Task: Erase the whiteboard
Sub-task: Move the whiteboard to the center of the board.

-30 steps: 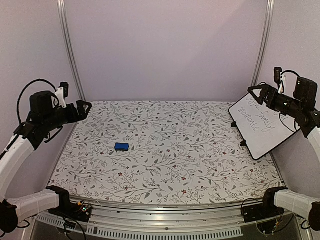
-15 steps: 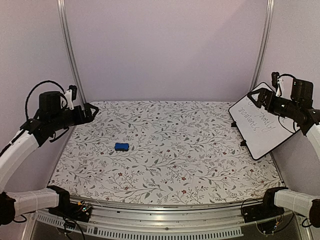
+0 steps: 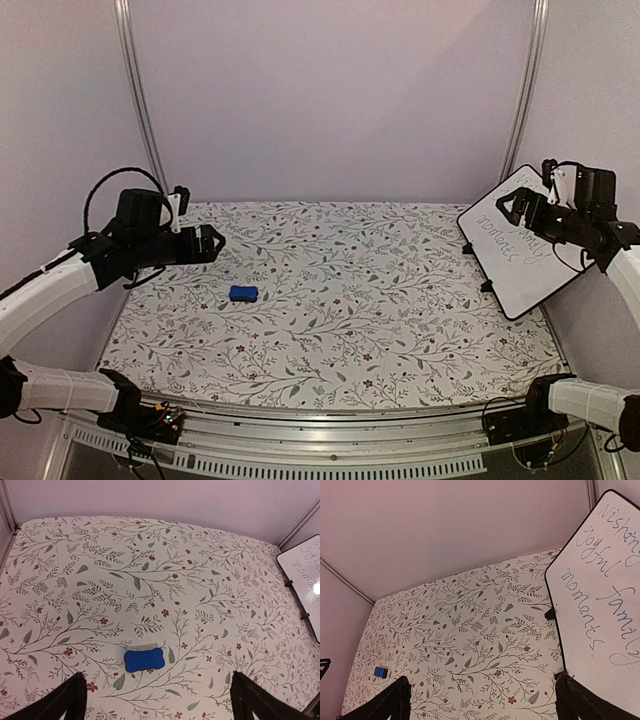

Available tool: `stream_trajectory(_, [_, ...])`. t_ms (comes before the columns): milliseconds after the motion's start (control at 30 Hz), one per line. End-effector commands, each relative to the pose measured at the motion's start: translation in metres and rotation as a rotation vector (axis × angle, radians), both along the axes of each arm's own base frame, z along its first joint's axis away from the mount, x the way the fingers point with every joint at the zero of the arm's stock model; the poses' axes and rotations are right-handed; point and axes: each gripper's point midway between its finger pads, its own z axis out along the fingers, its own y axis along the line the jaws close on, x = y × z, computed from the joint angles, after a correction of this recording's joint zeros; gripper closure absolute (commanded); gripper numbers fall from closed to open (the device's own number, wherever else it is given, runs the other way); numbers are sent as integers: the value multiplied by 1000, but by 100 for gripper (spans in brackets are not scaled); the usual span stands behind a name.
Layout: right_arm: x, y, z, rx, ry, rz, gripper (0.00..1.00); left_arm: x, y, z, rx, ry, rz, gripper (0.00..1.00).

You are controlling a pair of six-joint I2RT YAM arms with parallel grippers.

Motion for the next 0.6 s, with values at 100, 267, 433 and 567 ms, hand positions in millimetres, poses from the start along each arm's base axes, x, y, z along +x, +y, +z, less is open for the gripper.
stream_trajectory(100, [0,-19,-35,-3,71,-137,3,1,-24,4,8,-10,-29,0])
stream_trajectory(267, [4,-28,-60,33,90,-241,5,0,-36,1,49,4,-86,0])
stream_trajectory(433, [17,-15,-80,17,130,-257,5,4,-38,3,100,14,-106,0])
stream_trajectory(567, [30,-12,-92,4,140,-292,6,5,-36,-1,135,9,-114,0])
